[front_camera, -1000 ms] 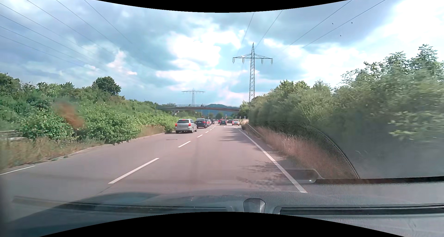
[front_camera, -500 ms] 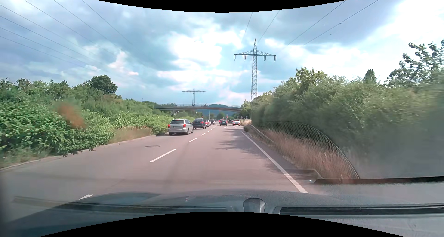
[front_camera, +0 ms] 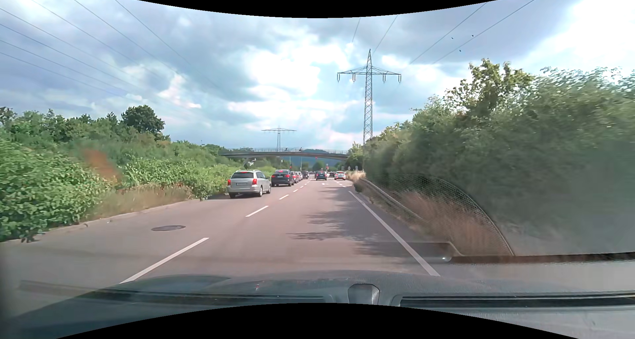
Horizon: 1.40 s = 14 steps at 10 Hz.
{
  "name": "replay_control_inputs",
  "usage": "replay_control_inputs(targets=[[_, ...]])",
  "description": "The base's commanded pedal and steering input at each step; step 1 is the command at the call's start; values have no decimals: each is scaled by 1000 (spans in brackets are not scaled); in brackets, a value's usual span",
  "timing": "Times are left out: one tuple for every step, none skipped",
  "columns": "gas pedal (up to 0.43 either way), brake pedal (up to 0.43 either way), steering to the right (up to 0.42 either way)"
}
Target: Follow the waypoints while adhering to traffic rules and regulations
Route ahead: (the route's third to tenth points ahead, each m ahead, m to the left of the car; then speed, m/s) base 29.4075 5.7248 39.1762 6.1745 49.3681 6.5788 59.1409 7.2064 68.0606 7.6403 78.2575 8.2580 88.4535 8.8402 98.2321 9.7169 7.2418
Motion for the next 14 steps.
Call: replay_control_inputs(targets=[[59,0,-12],[59,0,-12],[59,0,-12],[59,0,-12],[59,0,-12],[59,0,-11],[59,0,-10],[59,0,-10],[59,0,-9],[59,0,-7],[59,0,-6],[47,0,-5],[47,0,-4],[39,0,-2]])
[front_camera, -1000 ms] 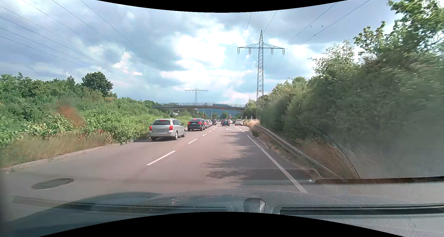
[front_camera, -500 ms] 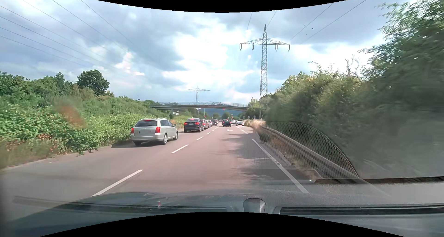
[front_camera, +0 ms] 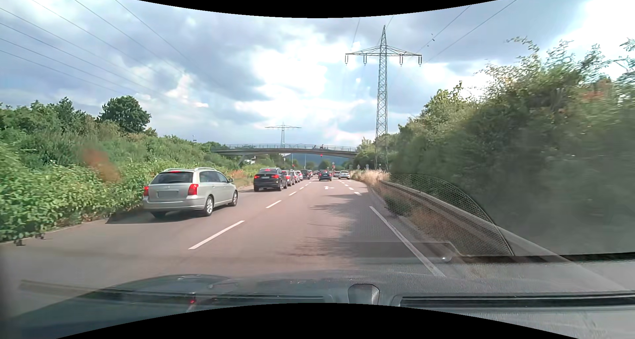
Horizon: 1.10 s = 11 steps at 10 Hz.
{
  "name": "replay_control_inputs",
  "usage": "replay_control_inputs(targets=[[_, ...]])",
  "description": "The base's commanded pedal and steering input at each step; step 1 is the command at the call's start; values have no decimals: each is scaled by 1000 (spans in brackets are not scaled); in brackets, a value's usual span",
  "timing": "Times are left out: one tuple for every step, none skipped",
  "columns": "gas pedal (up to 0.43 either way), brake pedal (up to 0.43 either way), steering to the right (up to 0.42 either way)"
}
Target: Follow the waypoints while adhering to traffic rules and regulations
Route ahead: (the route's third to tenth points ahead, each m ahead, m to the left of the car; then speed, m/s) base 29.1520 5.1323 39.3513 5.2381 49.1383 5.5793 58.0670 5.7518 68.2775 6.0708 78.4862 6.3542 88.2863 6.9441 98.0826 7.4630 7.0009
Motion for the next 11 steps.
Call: replay_control_inputs(targets=[[39,0,-2],[39,0,-2],[39,0,-2],[39,0,-2],[28,0,-3],[28,0,-5],[28,0,-5],[28,0,-5],[28,0,-5],[28,0,-5],[28,0,-5]])
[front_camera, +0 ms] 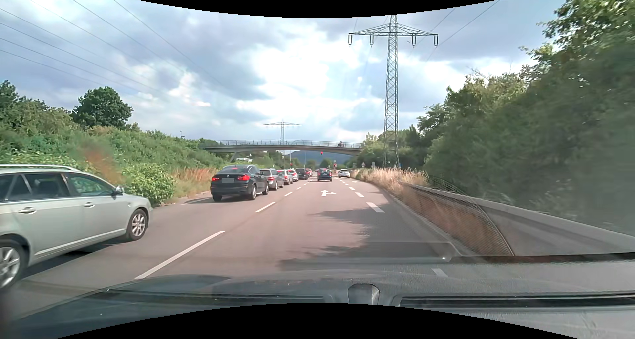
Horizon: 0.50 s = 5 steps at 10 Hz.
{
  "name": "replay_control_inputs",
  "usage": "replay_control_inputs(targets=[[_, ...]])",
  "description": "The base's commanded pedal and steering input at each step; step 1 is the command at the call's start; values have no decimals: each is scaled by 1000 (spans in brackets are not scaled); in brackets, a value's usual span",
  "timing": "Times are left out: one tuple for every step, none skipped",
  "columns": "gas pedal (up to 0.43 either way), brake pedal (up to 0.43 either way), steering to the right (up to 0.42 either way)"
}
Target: Follow the waypoints while adhering to traffic rules and regulations
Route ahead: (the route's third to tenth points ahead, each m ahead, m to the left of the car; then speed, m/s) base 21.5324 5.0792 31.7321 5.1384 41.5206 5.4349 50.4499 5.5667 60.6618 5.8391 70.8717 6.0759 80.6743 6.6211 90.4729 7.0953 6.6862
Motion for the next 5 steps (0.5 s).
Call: replay_control_inputs(targets=[[28,0,-4],[28,0,-2],[28,0,0],[28,0,0],[28,0,0]])
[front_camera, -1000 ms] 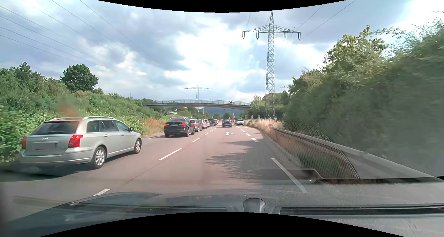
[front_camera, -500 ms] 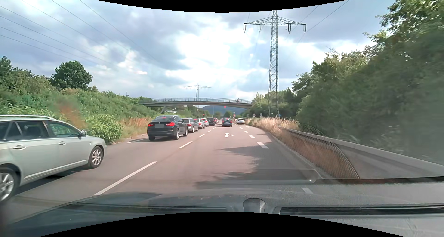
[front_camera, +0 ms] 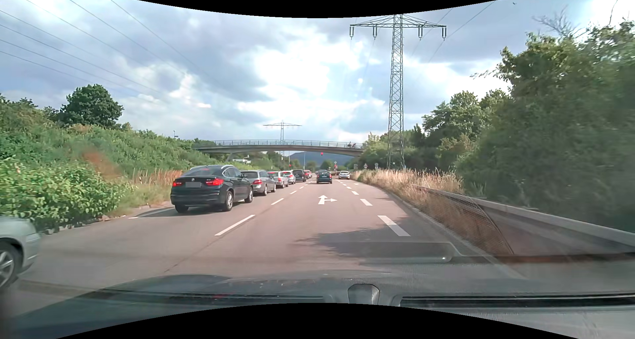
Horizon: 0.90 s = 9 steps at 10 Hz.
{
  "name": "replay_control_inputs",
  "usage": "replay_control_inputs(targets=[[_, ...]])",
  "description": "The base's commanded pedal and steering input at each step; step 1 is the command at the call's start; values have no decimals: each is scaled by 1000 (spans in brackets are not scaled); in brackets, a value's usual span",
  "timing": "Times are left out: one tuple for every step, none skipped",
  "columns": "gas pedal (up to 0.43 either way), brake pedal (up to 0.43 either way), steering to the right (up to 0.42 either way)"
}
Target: Follow the waypoints while adhering to traffic rules and regulations
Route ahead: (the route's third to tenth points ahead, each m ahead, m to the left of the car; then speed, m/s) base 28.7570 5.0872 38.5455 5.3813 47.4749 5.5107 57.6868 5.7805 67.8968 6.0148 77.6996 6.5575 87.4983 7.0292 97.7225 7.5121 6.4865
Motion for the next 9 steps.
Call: replay_control_inputs(targets=[[28,0,-1],[28,0,0],[28,0,0],[28,0,0],[28,0,-1],[28,0,-3],[20,0,-5],[8,0,-10],[8,0,-10]])
